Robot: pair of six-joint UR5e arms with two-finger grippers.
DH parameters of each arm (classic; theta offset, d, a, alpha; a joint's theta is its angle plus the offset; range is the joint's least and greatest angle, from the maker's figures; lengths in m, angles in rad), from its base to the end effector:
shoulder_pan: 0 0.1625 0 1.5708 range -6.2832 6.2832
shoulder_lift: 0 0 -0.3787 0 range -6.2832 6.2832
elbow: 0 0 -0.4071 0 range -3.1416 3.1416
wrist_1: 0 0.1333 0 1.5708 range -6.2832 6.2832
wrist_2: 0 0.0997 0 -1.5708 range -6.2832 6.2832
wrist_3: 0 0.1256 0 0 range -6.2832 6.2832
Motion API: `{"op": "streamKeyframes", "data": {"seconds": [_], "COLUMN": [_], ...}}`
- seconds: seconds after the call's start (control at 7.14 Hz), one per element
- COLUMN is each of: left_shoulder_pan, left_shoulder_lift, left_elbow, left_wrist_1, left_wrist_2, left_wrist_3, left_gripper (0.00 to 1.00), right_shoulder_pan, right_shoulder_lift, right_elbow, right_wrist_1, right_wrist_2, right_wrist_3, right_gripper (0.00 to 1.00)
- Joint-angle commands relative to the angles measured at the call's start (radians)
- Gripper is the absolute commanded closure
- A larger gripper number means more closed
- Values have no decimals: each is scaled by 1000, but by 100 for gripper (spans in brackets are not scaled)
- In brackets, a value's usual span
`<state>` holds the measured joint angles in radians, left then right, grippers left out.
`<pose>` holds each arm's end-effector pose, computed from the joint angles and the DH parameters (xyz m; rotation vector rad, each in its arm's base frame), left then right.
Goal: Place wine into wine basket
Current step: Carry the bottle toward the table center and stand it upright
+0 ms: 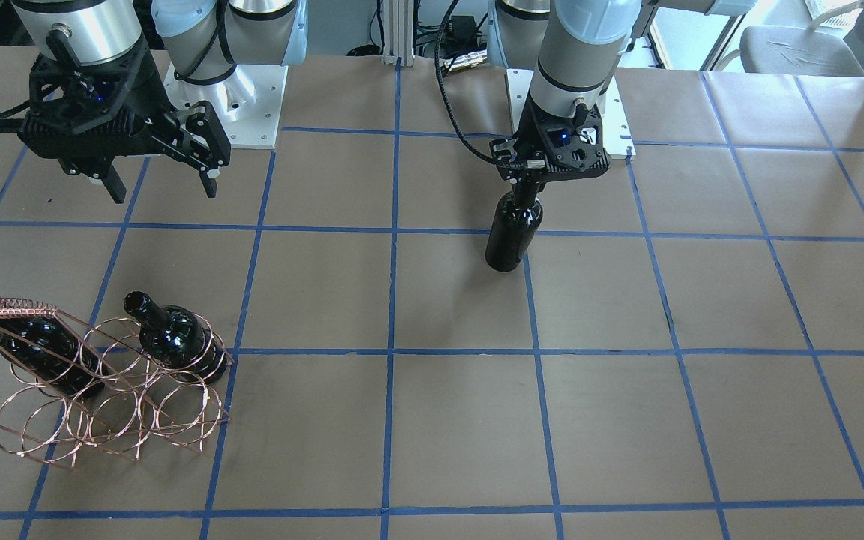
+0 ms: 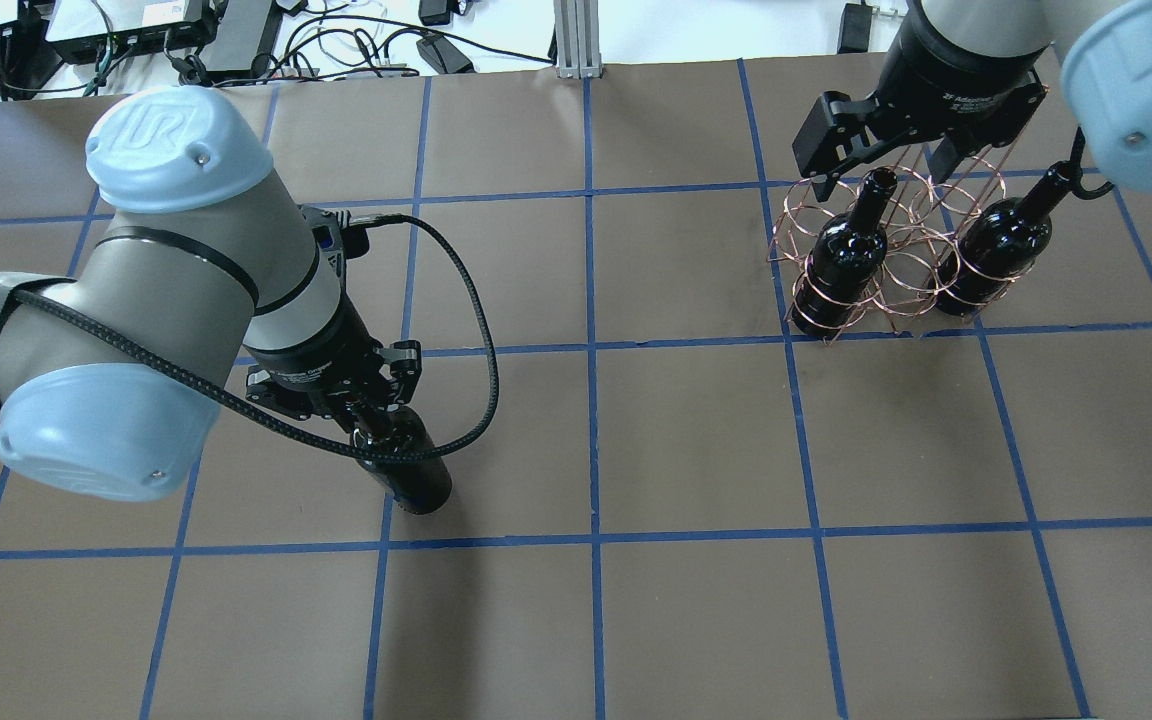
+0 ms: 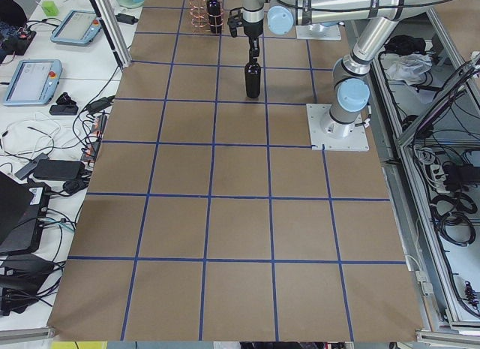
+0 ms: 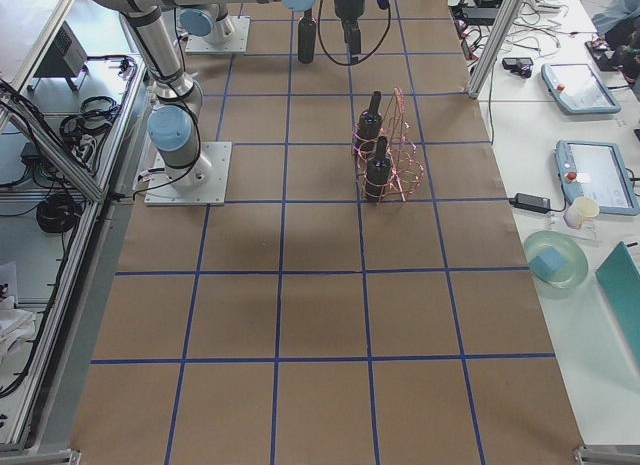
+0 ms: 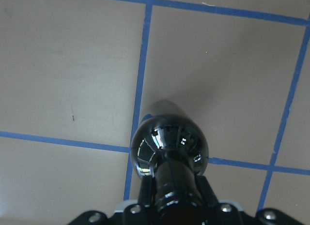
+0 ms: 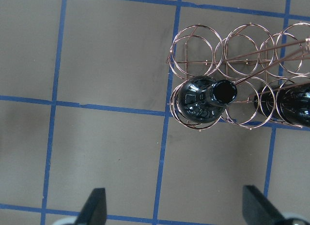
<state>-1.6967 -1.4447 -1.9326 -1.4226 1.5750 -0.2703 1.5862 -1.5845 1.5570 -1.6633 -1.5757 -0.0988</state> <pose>-0.1865 -0.4164 0.3093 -0.2246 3.1093 0.1325 0.1406 -0.5137 0.4396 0.1779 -3.1210 0.1873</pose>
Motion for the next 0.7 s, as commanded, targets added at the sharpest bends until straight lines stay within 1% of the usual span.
{"op": "streamKeyframes", "data": {"seconds": [0.0, 0.42, 0.56], "left_shoulder_pan": [0, 0, 0], "left_shoulder_lift": [-3, -13, -14], "left_elbow": [0, 1, 4], "left_wrist_1": [-13, -13, -13], "left_wrist_2": [0, 0, -1], "left_wrist_3": [0, 0, -7], "left_gripper": [100, 100, 75], "right_shoulder_pan": [0, 0, 0], "right_shoulder_lift": [0, 0, 0], "right_elbow": [0, 0, 0], "right_wrist_1": [-4, -18, -18], "right_wrist_2": [-3, -9, -9], "right_wrist_3": [2, 2, -1], "right_gripper": [0, 0, 0]}}
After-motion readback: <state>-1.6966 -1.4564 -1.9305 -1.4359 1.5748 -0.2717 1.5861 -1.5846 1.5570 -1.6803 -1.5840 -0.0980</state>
